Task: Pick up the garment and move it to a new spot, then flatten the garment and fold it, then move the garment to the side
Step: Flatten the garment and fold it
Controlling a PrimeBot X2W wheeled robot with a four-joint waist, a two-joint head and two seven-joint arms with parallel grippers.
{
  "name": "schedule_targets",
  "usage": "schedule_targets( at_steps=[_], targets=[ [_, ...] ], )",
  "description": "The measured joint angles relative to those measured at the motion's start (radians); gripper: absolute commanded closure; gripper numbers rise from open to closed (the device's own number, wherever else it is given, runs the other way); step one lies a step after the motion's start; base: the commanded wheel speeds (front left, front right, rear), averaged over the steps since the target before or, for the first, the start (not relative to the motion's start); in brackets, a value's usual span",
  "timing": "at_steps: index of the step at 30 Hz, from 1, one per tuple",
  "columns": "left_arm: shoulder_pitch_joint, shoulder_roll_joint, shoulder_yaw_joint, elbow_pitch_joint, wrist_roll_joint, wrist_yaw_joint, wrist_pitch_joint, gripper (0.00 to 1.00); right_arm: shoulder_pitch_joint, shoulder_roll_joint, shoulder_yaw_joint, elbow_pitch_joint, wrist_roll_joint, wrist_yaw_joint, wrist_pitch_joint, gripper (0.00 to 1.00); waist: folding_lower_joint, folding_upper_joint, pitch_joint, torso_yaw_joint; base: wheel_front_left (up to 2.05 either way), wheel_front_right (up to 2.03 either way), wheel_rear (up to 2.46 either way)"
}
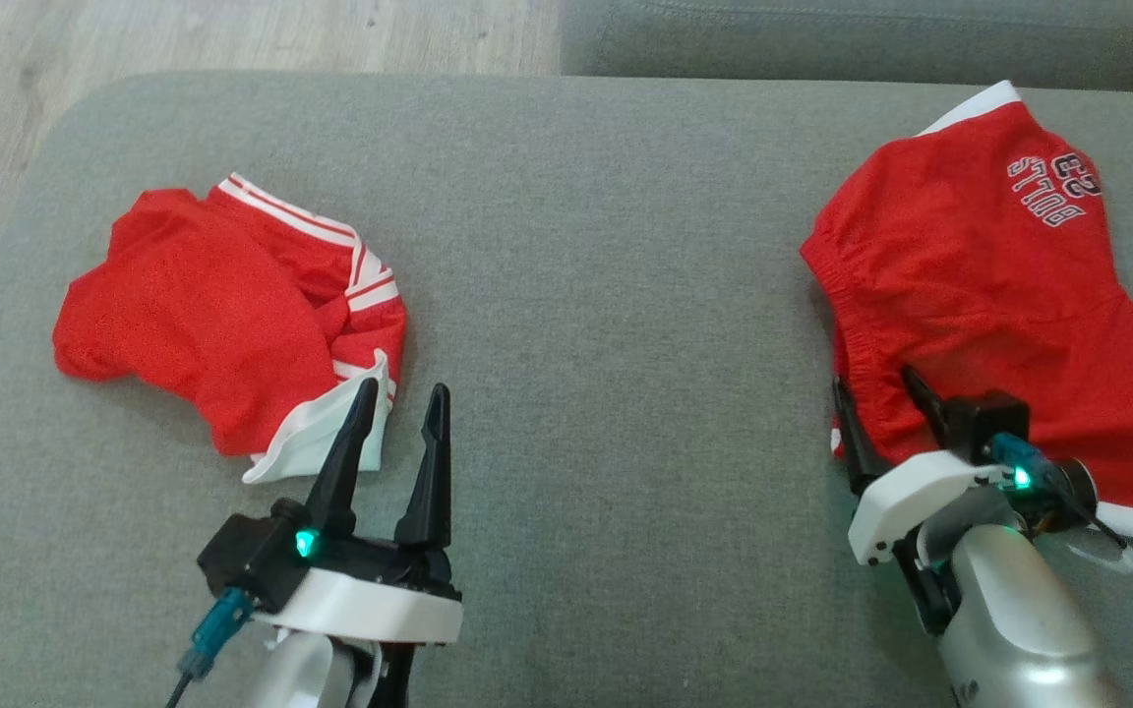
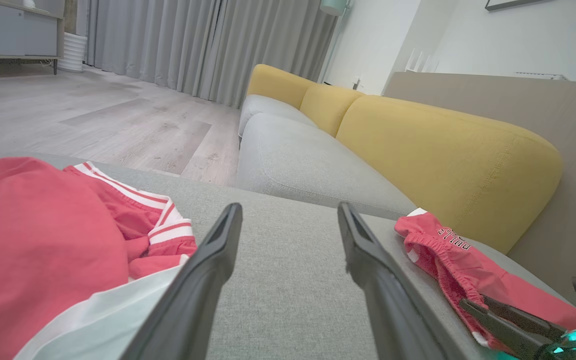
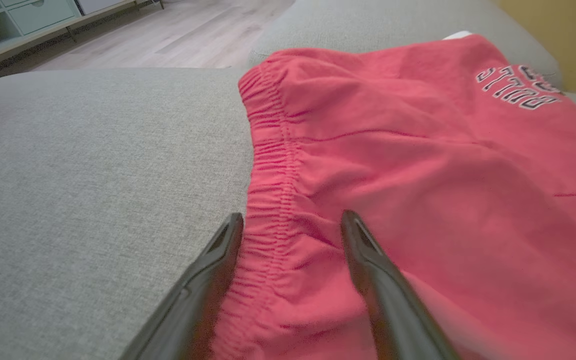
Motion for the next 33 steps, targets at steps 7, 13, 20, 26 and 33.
schedule_targets(
  at_steps=[7,13,20,26,33],
  targets=[
    [-0.011,0.000,-0.005,0.003,-0.003,-0.001,0.000,0.00,-0.066,-0.003,0.103,0.069,0.086,0.000,-0.035,1.00,-0.0001,0.0000,0.012,0.007,0.00,0.00,0.00],
    [-0.012,0.000,-0.004,0.007,-0.003,-0.001,0.000,0.00,-0.068,-0.007,0.235,0.038,0.171,0.000,-0.046,1.00,-0.0001,0.0000,-0.001,-0.007,0.00,0.00,0.00],
    [-0.011,0.000,-0.006,0.011,-0.003,-0.001,0.000,0.00,-0.049,-0.008,0.420,-0.023,0.282,0.000,-0.052,1.00,-0.0002,0.0000,-0.038,-0.017,0.00,0.00,0.00],
    [-0.003,0.000,-0.004,0.011,-0.012,-0.001,0.000,0.00,-0.011,-0.009,0.563,-0.086,0.393,0.000,-0.032,1.00,-0.0003,0.0000,-0.064,-0.009,0.00,0.00,0.00],
    [0.022,0.000,0.007,0.009,-0.012,-0.001,0.000,0.00,-0.013,-0.008,0.510,-0.053,0.381,0.000,-0.032,0.00,-0.0003,0.0000,-0.075,-0.013,0.00,0.00,0.00]
  ],
)
